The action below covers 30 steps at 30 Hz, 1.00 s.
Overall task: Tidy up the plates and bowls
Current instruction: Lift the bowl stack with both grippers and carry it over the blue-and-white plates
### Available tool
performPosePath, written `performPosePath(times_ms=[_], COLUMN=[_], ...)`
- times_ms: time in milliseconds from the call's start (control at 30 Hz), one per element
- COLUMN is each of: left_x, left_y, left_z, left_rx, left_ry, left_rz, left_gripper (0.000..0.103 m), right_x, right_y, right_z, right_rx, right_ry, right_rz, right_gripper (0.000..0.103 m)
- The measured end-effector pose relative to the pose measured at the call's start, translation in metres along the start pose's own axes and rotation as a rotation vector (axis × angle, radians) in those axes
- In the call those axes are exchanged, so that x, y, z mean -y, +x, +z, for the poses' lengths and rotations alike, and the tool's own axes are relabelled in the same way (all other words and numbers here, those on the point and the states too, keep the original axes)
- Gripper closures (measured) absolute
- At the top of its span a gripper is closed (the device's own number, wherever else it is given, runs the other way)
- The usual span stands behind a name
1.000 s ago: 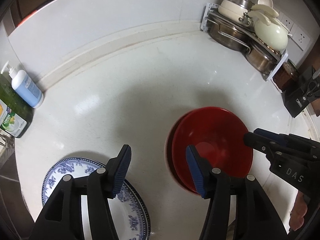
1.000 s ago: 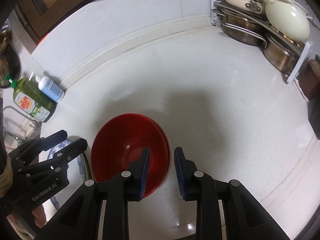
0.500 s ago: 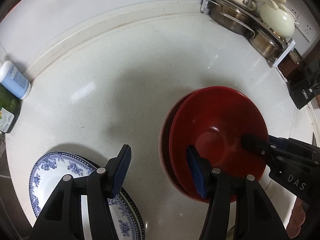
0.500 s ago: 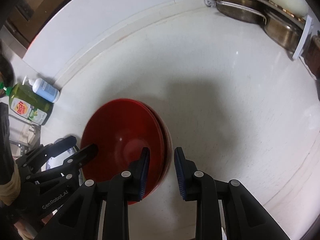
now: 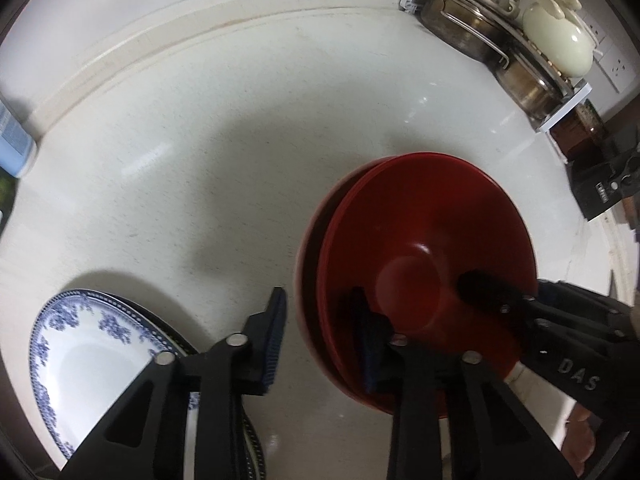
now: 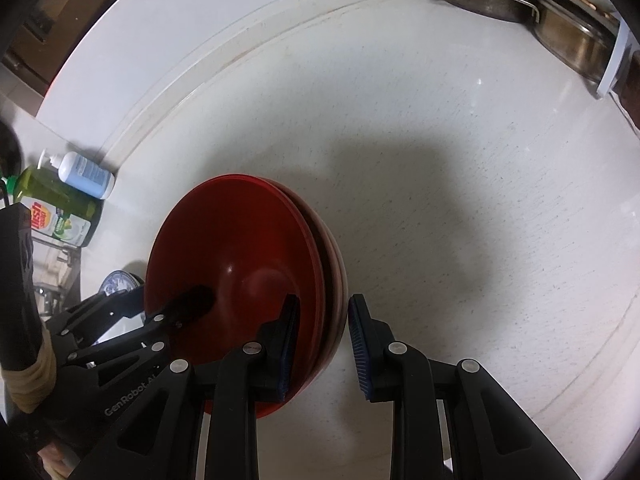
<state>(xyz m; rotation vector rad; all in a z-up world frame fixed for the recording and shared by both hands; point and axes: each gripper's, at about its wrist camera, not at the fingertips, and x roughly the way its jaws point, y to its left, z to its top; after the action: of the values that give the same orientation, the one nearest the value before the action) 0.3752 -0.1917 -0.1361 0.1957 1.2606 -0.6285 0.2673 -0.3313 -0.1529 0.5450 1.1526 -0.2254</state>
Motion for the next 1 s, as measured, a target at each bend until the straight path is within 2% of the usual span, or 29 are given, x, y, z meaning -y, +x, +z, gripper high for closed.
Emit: performPosePath(times_ms=[500,733,1000], left_x=[-0.002,-0.007,-0.027], left_y=[-0.005,-0.029,-0.065], left_z=[-0.003,-0.008,-0.020], left_rx=[-0.006,0.046,0.128], left_ry=[-0.055,-0.065,-0.108], left_rz=[-0.007,-0.001,0.002], left_gripper=[0.078,0.078,0.078], right_x=[0.008,0.003,-0.027], right_y=[0.010,0.001,-0.027], right_z=[0.003,0.000,-0.003], right_rx=[-0.046,-0.048,0.007], right_ry=[0.072,0.085,0.025], right_rz=[-0.007,0.008,0.026], right_gripper=[0.081,0.081,0.081])
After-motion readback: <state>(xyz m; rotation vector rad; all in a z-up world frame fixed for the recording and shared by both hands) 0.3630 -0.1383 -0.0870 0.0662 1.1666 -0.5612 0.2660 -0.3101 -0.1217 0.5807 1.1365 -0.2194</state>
